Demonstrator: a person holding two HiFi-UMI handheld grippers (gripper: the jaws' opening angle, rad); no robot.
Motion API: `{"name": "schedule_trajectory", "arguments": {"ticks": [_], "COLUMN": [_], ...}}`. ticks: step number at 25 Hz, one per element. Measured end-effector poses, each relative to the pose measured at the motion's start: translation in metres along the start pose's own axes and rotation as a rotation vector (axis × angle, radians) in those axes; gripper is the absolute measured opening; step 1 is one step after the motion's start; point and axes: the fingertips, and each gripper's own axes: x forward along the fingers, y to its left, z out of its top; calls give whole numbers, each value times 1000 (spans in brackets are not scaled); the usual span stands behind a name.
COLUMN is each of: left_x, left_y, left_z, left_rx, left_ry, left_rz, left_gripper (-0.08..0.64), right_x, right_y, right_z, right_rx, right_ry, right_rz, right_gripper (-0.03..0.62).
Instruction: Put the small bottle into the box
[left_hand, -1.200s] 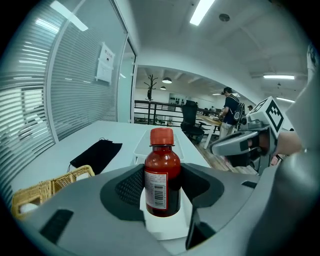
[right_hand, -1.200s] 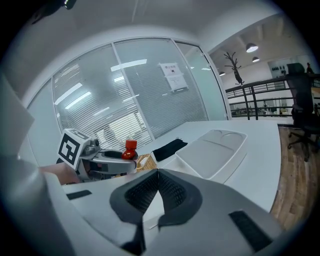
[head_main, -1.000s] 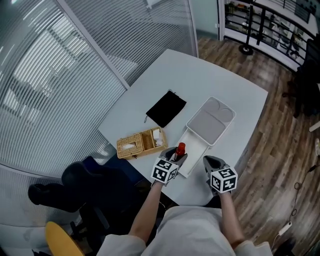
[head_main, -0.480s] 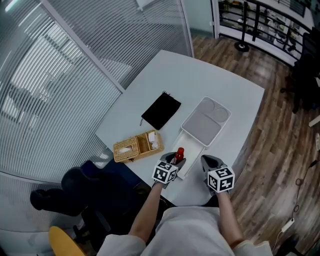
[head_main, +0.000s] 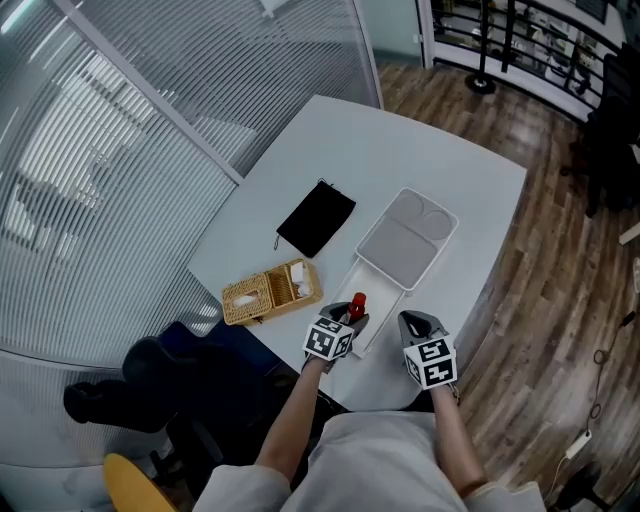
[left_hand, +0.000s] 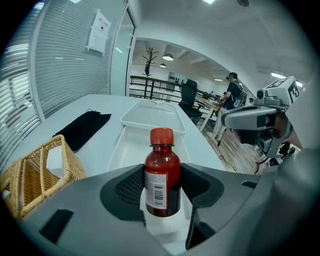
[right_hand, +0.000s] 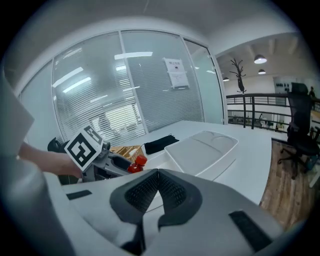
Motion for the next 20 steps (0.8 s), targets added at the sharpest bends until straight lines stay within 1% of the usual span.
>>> {"name": "schedule_trajectory", "arguments": {"ticks": [2,5,8,12,17,20], "left_x": [5,12,17,25,35,40], "left_y": [0,0,0,2,2,3], "left_z": [-3,-6,-7,-12,-17,-21], "left_rx": [2,-1,-14,-17,10,28], "left_ry": [25,56,69,112,170,224], "left_rz": [-4,-13,-20,-29,-35,-24], "left_gripper": [238,238,238,238,238,238], "right_x": [1,2,3,4,4,3], "right_y": [2,5,3,0,-6,-9], "right_z": [-2,-4,-3,-2,-2,-2], "right_rx": [-45,-68,-65,-62,-52,-46], "right_ry": [14,23,19,16,13,12], "right_rz": [-5,2,7,7,7,5], "right_gripper": [17,17,17,17,17,17]}}
